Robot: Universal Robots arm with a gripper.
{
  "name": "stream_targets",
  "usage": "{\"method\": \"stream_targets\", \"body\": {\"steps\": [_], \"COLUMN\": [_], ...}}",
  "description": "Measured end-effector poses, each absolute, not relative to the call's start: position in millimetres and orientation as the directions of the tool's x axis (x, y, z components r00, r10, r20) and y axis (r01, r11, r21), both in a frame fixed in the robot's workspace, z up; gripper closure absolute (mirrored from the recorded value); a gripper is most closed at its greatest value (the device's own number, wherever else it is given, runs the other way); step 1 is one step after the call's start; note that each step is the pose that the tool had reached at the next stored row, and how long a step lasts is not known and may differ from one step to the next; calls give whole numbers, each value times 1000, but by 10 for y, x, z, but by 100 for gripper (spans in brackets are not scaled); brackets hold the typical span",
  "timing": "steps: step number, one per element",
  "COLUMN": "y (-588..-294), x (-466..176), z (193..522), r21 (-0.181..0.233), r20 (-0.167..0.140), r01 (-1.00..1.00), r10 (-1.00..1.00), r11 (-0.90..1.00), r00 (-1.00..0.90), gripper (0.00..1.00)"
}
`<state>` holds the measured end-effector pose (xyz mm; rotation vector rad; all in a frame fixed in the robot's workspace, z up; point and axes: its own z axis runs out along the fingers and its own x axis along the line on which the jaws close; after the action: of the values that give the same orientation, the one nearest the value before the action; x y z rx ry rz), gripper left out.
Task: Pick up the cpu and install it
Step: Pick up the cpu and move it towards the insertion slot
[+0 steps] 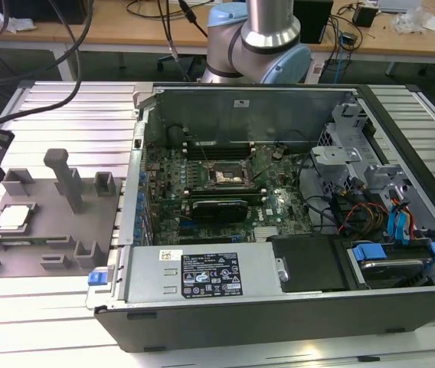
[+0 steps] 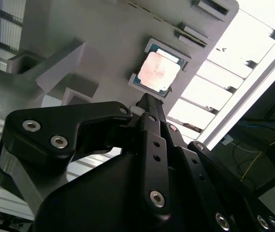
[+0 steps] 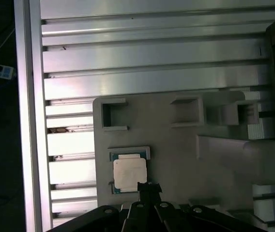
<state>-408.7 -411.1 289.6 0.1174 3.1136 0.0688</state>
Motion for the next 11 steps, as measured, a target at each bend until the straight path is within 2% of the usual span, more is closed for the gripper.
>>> {"method": "stream_targets", "body": {"steps": [11], "y": [-4111], "x": [-4110], "z": [2842], "r21": [45], "r20": [-24], "r01": [75], "r10": [76], "r11": [996], "r00": [-997], "gripper": [89]}}
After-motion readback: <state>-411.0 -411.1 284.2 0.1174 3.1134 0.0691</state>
